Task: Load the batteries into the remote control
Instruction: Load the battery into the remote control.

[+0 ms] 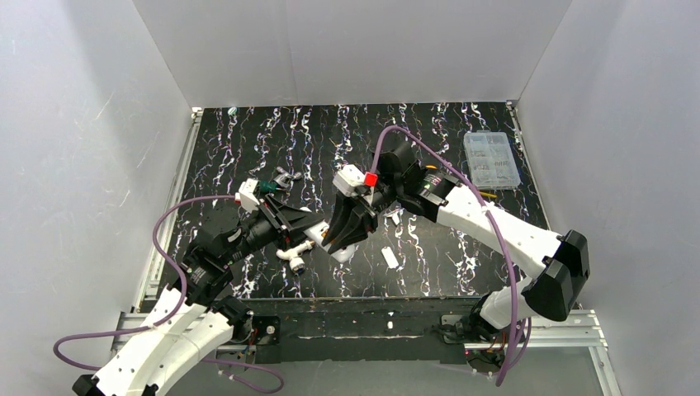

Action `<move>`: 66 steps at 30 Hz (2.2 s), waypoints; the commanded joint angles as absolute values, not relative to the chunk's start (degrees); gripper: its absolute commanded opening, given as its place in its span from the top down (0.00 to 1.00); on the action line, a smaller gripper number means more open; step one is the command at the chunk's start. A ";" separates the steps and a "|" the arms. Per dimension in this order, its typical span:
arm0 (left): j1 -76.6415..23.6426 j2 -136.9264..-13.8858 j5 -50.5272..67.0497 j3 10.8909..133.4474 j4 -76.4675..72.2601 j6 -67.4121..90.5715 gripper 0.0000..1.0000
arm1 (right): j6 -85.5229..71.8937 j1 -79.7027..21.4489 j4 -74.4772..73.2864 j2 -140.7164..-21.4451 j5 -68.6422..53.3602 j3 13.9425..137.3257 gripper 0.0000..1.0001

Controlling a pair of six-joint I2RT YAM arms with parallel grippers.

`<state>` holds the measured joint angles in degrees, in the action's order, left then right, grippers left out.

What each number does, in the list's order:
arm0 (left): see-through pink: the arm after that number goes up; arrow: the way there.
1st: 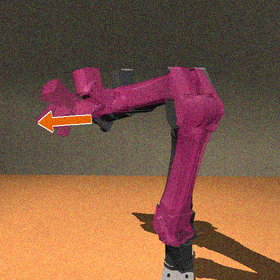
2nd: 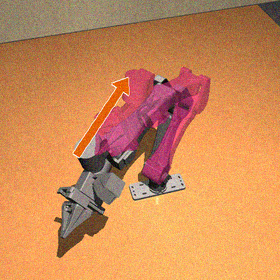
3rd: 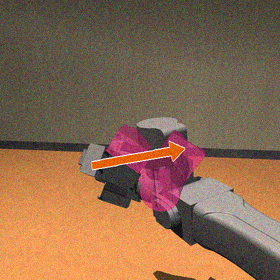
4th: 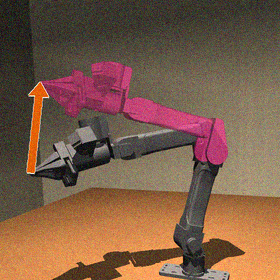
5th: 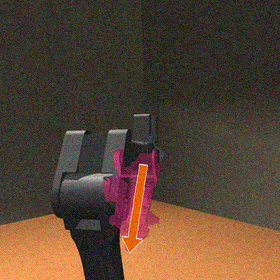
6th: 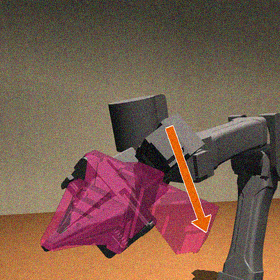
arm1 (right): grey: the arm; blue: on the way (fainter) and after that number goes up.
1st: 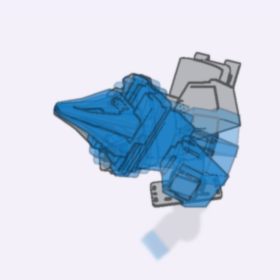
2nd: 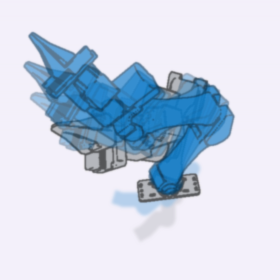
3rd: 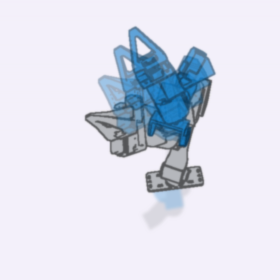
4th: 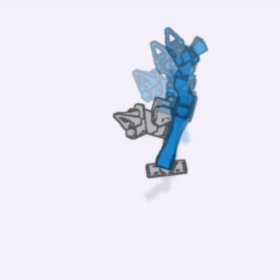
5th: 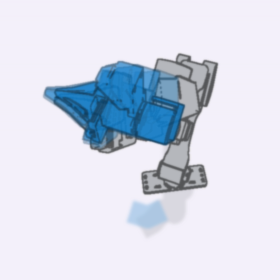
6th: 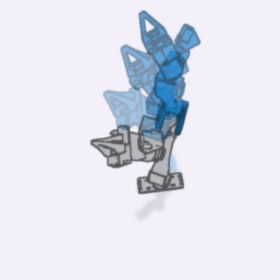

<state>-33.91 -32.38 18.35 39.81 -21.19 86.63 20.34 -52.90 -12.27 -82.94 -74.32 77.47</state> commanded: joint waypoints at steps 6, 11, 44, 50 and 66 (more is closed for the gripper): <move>-33.92 -32.13 21.04 42.02 -33.89 90.88 1.00 | 22.50 -52.60 -15.08 -85.64 -72.60 79.34 0.70; -33.93 -32.19 21.52 42.19 -35.24 90.88 1.00 | 22.29 -51.68 -14.86 -86.18 -74.66 78.77 0.70; -33.93 -33.54 22.33 41.95 -39.63 91.58 1.00 | 14.77 -51.50 -5.30 -80.29 -71.98 71.90 0.71; -33.93 -32.80 23.48 43.82 -32.46 87.59 1.00 | 14.25 -51.59 -9.22 -81.81 -72.29 78.74 0.64; -33.93 -32.71 23.62 42.65 -30.93 86.13 1.00 | 10.48 -52.07 -5.80 -78.18 -73.34 79.37 0.60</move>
